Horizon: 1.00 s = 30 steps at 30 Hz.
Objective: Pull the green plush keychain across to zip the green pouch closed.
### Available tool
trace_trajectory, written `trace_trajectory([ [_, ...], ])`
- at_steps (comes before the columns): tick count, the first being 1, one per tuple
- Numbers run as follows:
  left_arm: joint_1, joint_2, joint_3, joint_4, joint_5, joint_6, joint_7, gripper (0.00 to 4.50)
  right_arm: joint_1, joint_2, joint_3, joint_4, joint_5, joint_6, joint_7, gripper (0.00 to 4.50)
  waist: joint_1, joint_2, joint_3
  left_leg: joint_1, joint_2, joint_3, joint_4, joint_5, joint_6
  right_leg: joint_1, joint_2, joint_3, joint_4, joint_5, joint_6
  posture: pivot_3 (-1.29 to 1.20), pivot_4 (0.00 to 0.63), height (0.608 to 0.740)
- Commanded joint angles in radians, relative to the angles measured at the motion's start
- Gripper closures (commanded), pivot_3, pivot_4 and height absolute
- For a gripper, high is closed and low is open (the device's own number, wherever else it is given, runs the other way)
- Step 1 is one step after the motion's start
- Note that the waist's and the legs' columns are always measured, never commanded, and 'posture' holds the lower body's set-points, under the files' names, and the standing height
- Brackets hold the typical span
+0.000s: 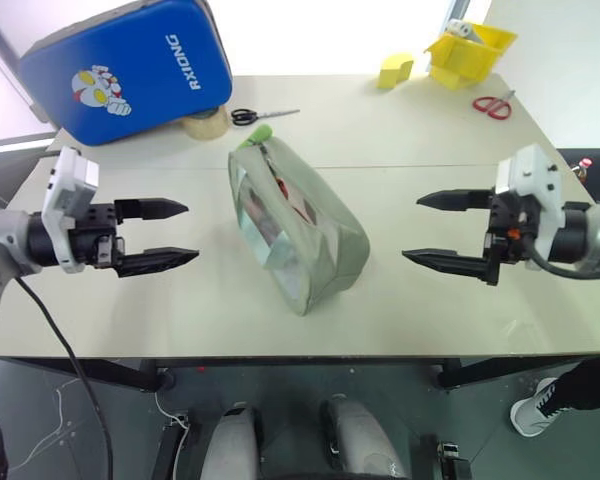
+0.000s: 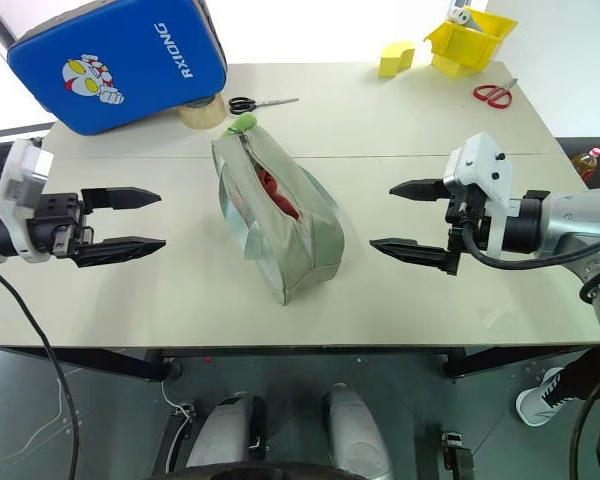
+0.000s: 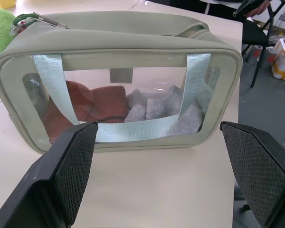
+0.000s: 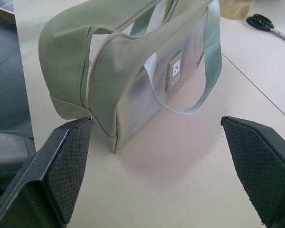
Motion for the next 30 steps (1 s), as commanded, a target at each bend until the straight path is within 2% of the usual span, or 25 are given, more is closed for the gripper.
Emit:
trace_trajectory([
  [1,-0.008,0.018,0.026,-0.017,-0.001,-0.014,-0.005,0.11,-0.024,-0.003,-0.009,-0.021,0.011,-0.004,-0.005,0.00,0.000,0.000,0.000,0.000,0.000,0.000,0.000,0.000,0.000,0.000,0.000,0.000,0.000,0.000,0.000,0.00,0.150,0.737],
  [6,0.011,0.000,0.032,-0.030,-0.002,-0.023,0.011,0.11,-0.086,0.005,0.033,0.004,-0.004,-0.005,-0.016,0.00,-0.003,0.000,0.000,0.000,0.000,0.000,0.000,0.000,0.000,0.000,0.000,0.000,0.000,0.000,0.000,0.00,0.150,0.737],
  [11,0.011,-0.014,0.030,-0.032,-0.005,-0.028,0.019,0.11,-0.244,0.052,0.095,0.011,0.040,0.078,-0.071,0.00,-0.003,0.000,0.000,0.000,0.000,0.000,0.000,0.000,0.000,0.000,0.000,0.000,0.000,0.000,0.000,0.00,0.150,0.737],
  [16,-0.044,-0.010,0.004,0.020,0.003,-0.055,-0.022,0.11,-0.572,0.258,0.181,0.100,0.168,0.381,-0.254,0.00,-0.006,0.001,0.000,0.000,0.001,0.000,0.000,0.000,0.000,-0.002,0.000,0.000,0.002,0.000,0.000,0.00,0.150,0.737],
  [21,-0.135,-0.028,0.010,0.075,-0.044,-0.046,-0.060,0.11,-0.822,0.488,0.289,0.240,0.149,0.656,-0.419,0.00,-0.003,0.001,0.000,-0.003,0.001,0.001,0.000,0.000,0.000,-0.005,0.000,0.000,0.002,0.000,-0.001,0.00,0.150,0.737],
  [22,-0.173,-0.055,-0.010,0.098,-0.043,-0.044,-0.051,0.11,-0.840,0.508,0.319,0.286,0.119,0.654,-0.422,0.00,0.000,0.001,0.000,-0.004,0.001,0.001,0.000,0.000,0.000,-0.006,0.000,0.000,0.002,0.000,-0.001,0.00,0.150,0.737],
  [26,-0.179,-0.042,0.027,0.100,-0.079,-0.018,-0.071,0.11,-0.946,0.632,0.364,0.390,0.061,0.787,-0.509,0.00,-0.002,0.000,0.000,-0.005,0.000,0.002,0.000,0.000,0.000,-0.007,-0.002,0.000,0.001,0.000,0.000,0.00,0.150,0.737],
  [30,-0.180,-0.041,0.052,0.096,-0.107,-0.002,-0.062,0.11,-0.975,0.697,0.402,0.452,0.023,0.828,-0.524,0.00,-0.003,0.000,0.000,-0.006,0.001,0.001,-0.001,0.000,0.000,-0.008,-0.001,0.000,0.001,0.000,0.000,0.00,0.150,0.737],
])
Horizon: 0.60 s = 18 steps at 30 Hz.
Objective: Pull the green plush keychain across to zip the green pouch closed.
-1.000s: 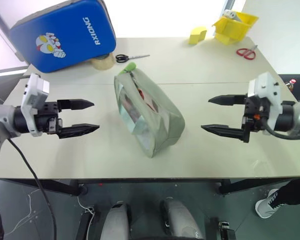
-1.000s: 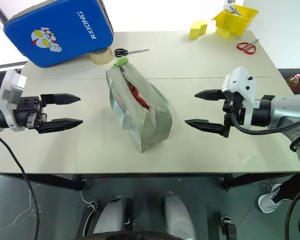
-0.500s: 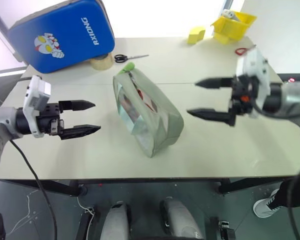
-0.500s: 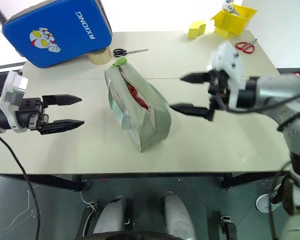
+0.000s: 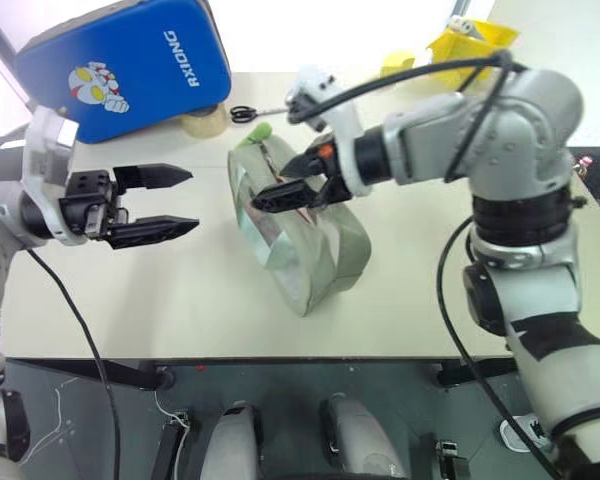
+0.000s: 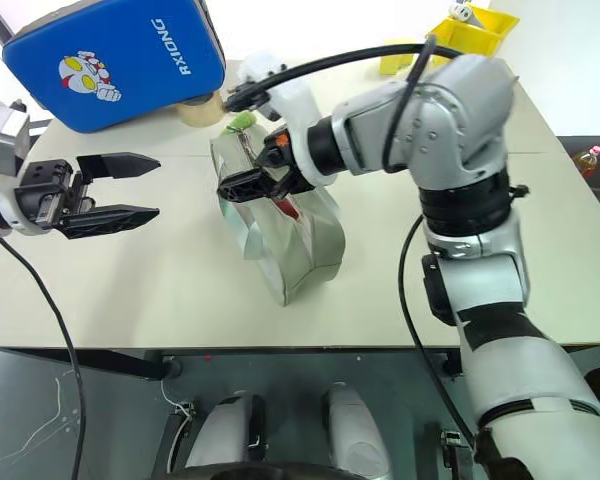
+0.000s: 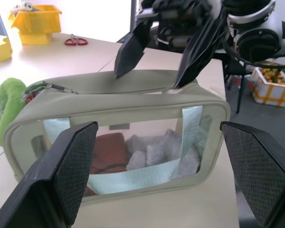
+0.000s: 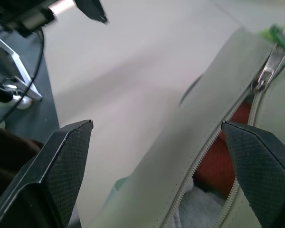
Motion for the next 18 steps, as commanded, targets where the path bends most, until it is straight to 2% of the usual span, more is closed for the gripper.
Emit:
trace_trajectory([
  [1,-0.005,0.020,0.066,-0.022,-0.037,0.010,0.004,0.11,-0.040,0.021,0.029,0.030,-0.041,0.027,-0.015,0.00,-0.001,0.000,0.000,0.000,0.000,0.000,0.000,0.000,0.000,0.000,0.000,0.000,0.000,0.000,0.000,0.00,0.150,0.737],
  [4,0.012,0.024,0.077,-0.034,-0.037,0.012,0.006,0.11,-0.042,0.003,0.072,0.039,-0.060,0.027,0.002,0.00,-0.001,0.000,0.000,0.000,0.000,0.000,0.000,0.000,0.000,0.000,0.000,0.000,0.000,0.000,0.000,0.00,0.150,0.737],
  [7,0.018,0.022,0.082,-0.042,-0.037,0.014,0.012,0.00,-0.040,0.010,0.111,0.030,-0.069,0.027,0.017,0.82,-0.002,0.000,0.000,0.000,0.000,0.000,0.000,0.000,0.000,0.000,0.000,0.000,0.000,0.000,0.000,0.00,0.150,0.737],
  [11,0.017,0.020,0.080,-0.046,-0.033,0.013,0.016,0.00,-0.037,0.011,0.142,0.029,-0.104,-0.006,0.025,2.83,-0.002,0.000,0.000,0.000,0.000,0.000,0.000,0.000,0.000,0.000,0.000,0.000,0.000,0.000,0.000,0.00,0.150,0.737],
  [14,0.020,0.018,0.079,-0.049,-0.030,0.008,0.019,0.00,-0.053,-0.031,0.152,0.031,-0.136,-0.062,0.055,4.34,-0.002,0.000,0.000,0.000,0.000,0.000,0.000,0.000,0.000,0.000,0.000,0.000,0.000,0.000,0.000,0.00,0.150,0.737],
  [18,0.018,0.010,0.070,-0.051,-0.024,0.001,0.024,0.00,-0.094,-0.192,0.238,0.023,-0.205,-0.260,0.246,4.43,0.002,0.000,0.000,0.000,0.000,0.000,0.000,0.000,0.000,0.000,0.000,0.000,0.000,0.000,0.000,0.00,0.150,0.737],
])
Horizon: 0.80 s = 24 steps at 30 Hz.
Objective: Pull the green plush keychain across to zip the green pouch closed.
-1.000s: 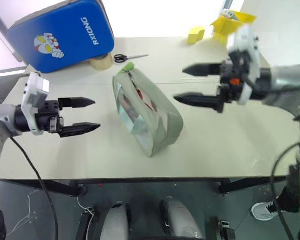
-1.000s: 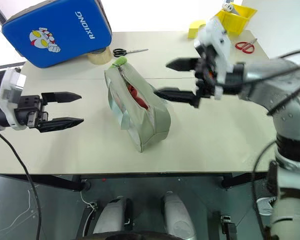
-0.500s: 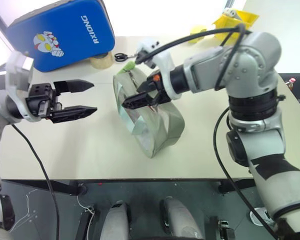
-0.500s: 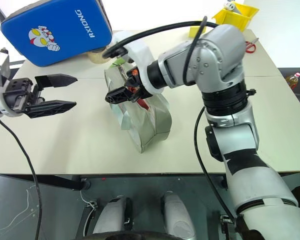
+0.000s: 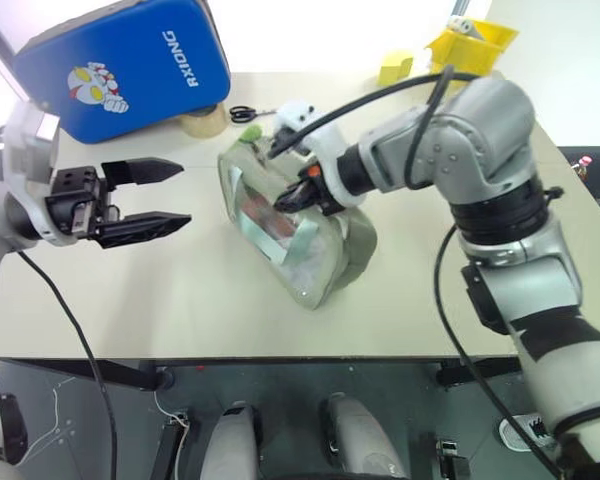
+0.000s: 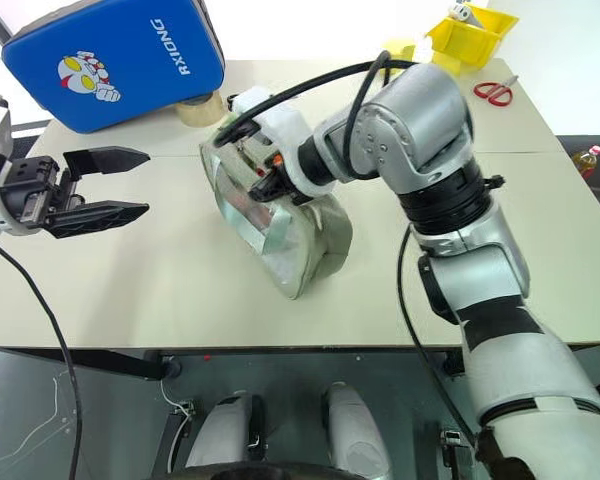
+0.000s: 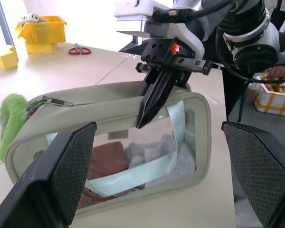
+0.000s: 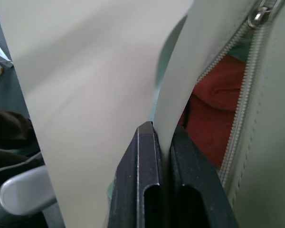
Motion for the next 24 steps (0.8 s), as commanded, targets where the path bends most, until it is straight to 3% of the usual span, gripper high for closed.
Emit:
trace_trajectory([
  [1,-0.008,0.003,0.018,-0.015,-0.003,-0.018,0.002,0.00,-0.077,-0.140,0.060,-0.025,-0.108,-0.254,0.196,4.43,0.000,0.000,0.000,0.000,0.000,0.000,0.000,0.000,0.000,0.000,0.000,0.000,0.000,0.000,0.000,0.00,0.150,0.737],
  [5,-0.017,-0.010,0.006,-0.008,0.004,-0.030,0.004,0.00,-0.036,-0.305,0.155,-0.070,-0.263,-0.656,0.500,4.43,-0.002,0.000,0.000,0.000,0.000,0.000,0.000,0.000,0.000,-0.001,0.000,0.000,-0.001,0.000,0.000,0.00,0.150,0.737],
  [10,-0.014,-0.017,0.003,-0.010,0.007,-0.035,0.003,0.00,0.027,-0.349,0.174,-0.072,-0.403,-0.923,0.653,4.43,-0.024,0.000,0.000,0.000,0.001,0.000,-0.001,0.000,0.001,-0.001,0.001,0.000,0.000,0.000,0.000,0.00,0.150,0.737],
  [16,-0.010,-0.007,0.009,-0.014,0.004,-0.028,0.003,0.00,0.126,-0.364,0.174,-0.109,-0.536,-1.053,0.712,4.43,-0.024,0.000,0.000,0.000,0.001,0.000,0.000,0.000,0.001,-0.001,0.000,0.000,0.001,0.000,0.000,0.00,0.150,0.737],
  [24,-0.006,0.002,0.005,-0.017,0.008,-0.025,-0.001,0.00,0.179,-0.341,0.124,-0.193,-0.551,-0.918,0.713,4.43,-0.023,0.000,0.000,0.001,0.001,0.000,0.001,0.000,0.000,0.000,0.000,0.000,0.001,0.000,0.000,0.00,0.150,0.737],
])
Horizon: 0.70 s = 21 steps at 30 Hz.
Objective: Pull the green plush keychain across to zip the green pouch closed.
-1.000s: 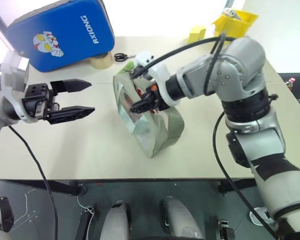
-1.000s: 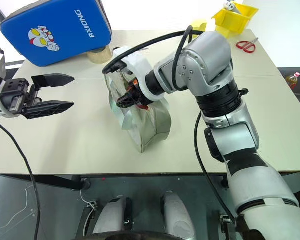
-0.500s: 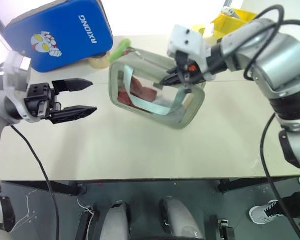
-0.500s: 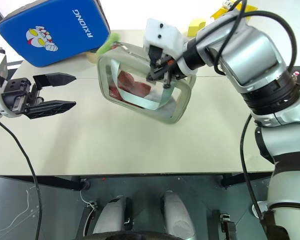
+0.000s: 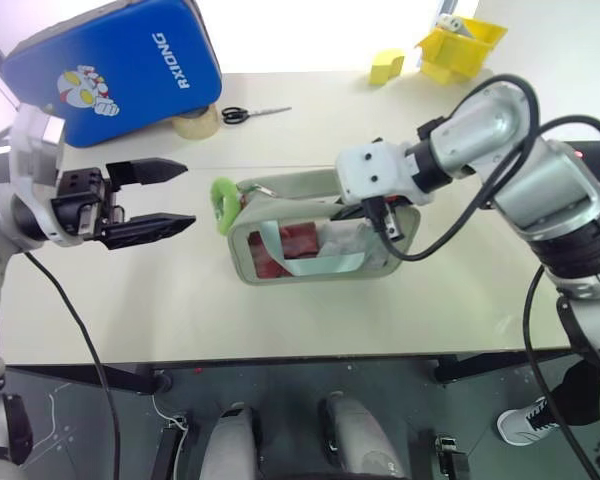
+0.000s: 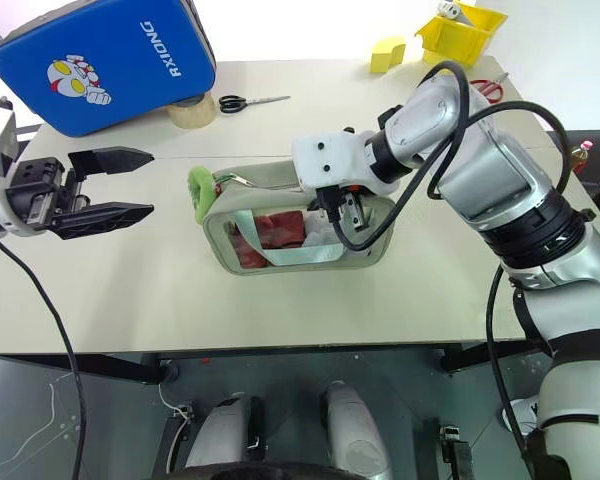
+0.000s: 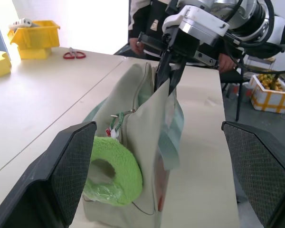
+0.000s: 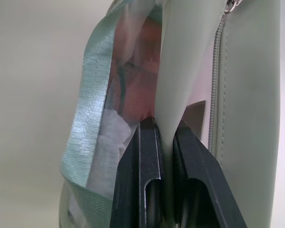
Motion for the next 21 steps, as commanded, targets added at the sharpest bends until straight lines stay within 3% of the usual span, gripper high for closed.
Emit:
trace_trajectory([
  [1,-0.009,0.022,0.009,-0.013,0.003,-0.004,-0.006,0.00,0.003,0.008,-0.050,-0.051,-0.018,0.054,-0.010,4.43,0.000,0.000,0.000,0.000,0.000,0.000,0.000,0.000,0.000,0.000,0.000,0.000,0.000,0.000,0.000,0.00,0.150,0.737],
  [5,-0.020,0.017,-0.004,-0.005,0.011,-0.008,-0.009,0.00,0.014,0.023,-0.057,-0.094,-0.017,0.154,-0.024,4.43,-0.001,0.000,0.000,0.000,0.000,0.000,0.000,0.000,0.000,0.000,0.000,0.000,0.000,0.000,0.000,0.00,0.150,0.737],
  [8,-0.030,0.012,-0.015,0.006,0.018,-0.013,-0.015,0.00,0.016,0.038,-0.063,-0.124,-0.014,0.231,-0.040,3.44,-0.001,0.000,0.000,0.000,0.000,0.000,0.000,0.000,0.000,0.000,0.000,0.000,0.000,0.000,0.000,0.00,0.150,0.737],
  [15,-0.050,0.004,-0.039,0.024,0.024,-0.020,-0.026,0.00,0.003,0.017,-0.141,-0.148,0.031,0.318,-0.028,0.03,0.000,0.000,0.000,0.000,0.000,0.000,0.000,0.000,0.000,0.000,0.000,0.000,0.000,0.000,0.000,0.00,0.150,0.737],
  [21,-0.062,-0.001,-0.052,0.037,0.035,-0.026,-0.034,0.00,0.018,-0.105,-0.269,-0.146,0.099,0.294,0.037,0.03,0.008,0.000,0.000,0.000,-0.001,0.000,0.000,0.000,0.000,0.001,0.000,0.000,-0.001,0.000,0.000,0.00,0.150,0.737],
])
